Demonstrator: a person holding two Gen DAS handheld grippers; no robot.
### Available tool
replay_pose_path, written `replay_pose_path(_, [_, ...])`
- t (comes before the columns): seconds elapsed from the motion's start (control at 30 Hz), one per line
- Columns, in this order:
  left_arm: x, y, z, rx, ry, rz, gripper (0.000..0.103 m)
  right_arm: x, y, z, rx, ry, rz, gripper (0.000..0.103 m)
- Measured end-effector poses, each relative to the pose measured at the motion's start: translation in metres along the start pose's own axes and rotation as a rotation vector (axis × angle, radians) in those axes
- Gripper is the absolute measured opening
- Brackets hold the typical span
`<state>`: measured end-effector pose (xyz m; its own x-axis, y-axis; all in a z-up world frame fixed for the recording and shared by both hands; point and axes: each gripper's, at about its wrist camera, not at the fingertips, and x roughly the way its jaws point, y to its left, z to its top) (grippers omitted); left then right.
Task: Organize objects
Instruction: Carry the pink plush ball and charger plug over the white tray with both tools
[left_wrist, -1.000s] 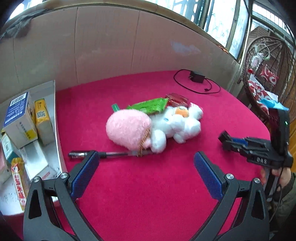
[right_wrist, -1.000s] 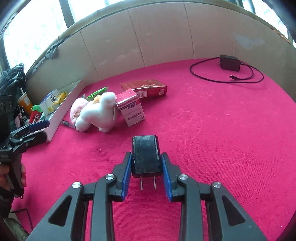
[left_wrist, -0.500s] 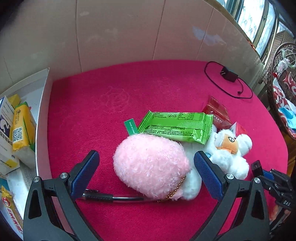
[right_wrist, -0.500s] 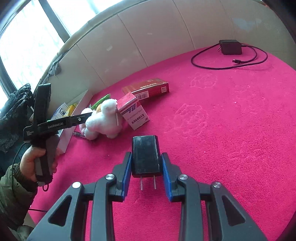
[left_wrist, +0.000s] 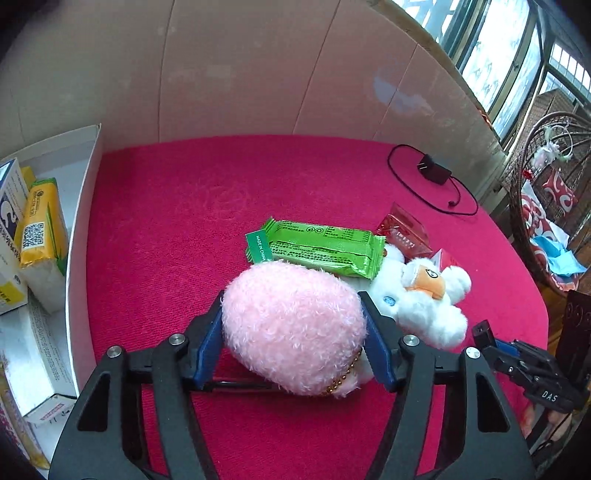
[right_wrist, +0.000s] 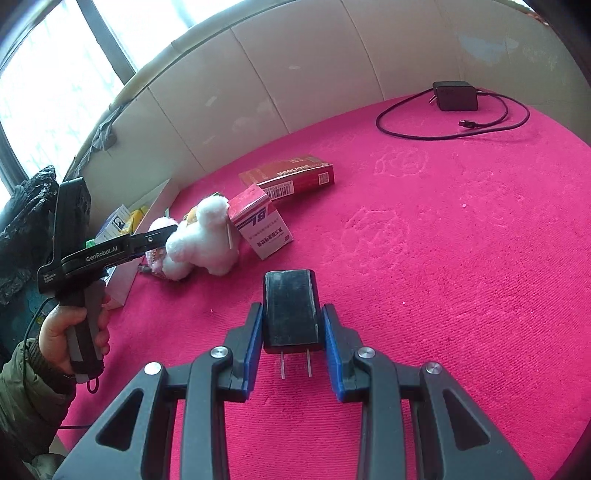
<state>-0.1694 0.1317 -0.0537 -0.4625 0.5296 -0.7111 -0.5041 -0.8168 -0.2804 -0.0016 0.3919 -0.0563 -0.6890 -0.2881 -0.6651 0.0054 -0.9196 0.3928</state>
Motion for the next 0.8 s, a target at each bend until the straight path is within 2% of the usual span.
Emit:
replay_pose_path(0.23, [-0.062, -0.015, -0.011, 0.061, -0.145, 0.023, 0.066, -0.004, 0.003, -0.001, -0.015, -0.023, -0.024, 0.031])
replay_pose_path(0.33, [-0.092, -0.014, -0.018, 0.051, -0.192, 0.025, 0.066, -0.008, 0.004, -0.002, -0.022, -0.047, -0.034, 0.031])
replay_pose_path(0.8, [-0.154, 0.002, -0.044, -0.003, -0.281, 0.028, 0.066, -0.029, 0.031, -0.009, -0.112, -0.148, -0.134, 0.031])
